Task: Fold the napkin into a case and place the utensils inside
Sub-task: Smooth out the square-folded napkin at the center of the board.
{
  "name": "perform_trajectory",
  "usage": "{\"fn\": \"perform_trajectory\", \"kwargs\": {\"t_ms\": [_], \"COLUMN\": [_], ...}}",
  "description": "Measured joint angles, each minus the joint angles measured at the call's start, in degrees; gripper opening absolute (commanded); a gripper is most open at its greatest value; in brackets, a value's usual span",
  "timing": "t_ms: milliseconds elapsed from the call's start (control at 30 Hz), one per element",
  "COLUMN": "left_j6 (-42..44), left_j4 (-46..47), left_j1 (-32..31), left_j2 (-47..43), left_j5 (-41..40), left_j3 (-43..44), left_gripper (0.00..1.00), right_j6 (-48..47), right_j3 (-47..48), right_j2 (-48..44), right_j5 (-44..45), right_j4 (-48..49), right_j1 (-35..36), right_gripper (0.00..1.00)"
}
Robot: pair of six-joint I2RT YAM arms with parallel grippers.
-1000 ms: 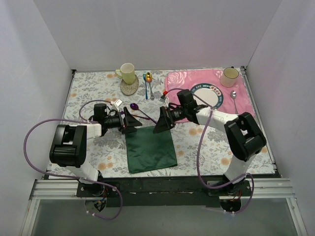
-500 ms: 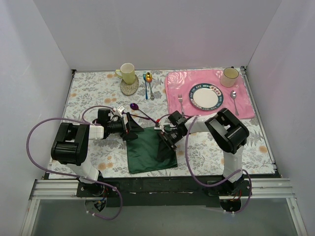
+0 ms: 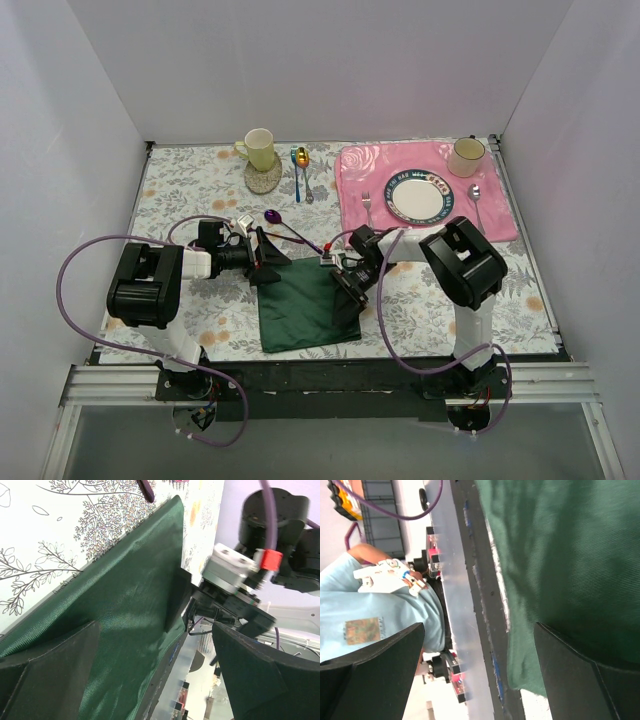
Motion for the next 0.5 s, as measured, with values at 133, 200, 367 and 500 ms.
{"fn": "perform_trajectory", "kwargs": {"t_ms": [133, 200, 367, 500], "left_j6": [0.1, 0.2, 0.3, 0.4], "left_j4": [0.0, 0.0, 0.0, 0.0], "left_j1": [0.0, 0.0, 0.0, 0.0], "left_j2": [0.0, -0.1, -0.2, -0.2], "left_j5": [0.0, 0.0, 0.0, -0.2], "left_j3": [0.0, 0.0, 0.0, 0.0], "left_gripper": [0.98, 0.98, 0.98, 0.98], "right_j6": [-3.6, -4.7, -6.4, -7.9], "right_j3": [0.4, 0.4, -0.2, -1.8], "right_j2": [-4.2, -6.9, -8.5, -5.3], "right_j5": [0.3, 0.1, 0.0, 1.5], "right_j4": [-4.3, -5.9, -6.7, -6.9], "right_j1": [1.0, 2.0, 3.9, 3.8], "right_gripper": [0.99, 0.99, 0.99, 0.99]}}
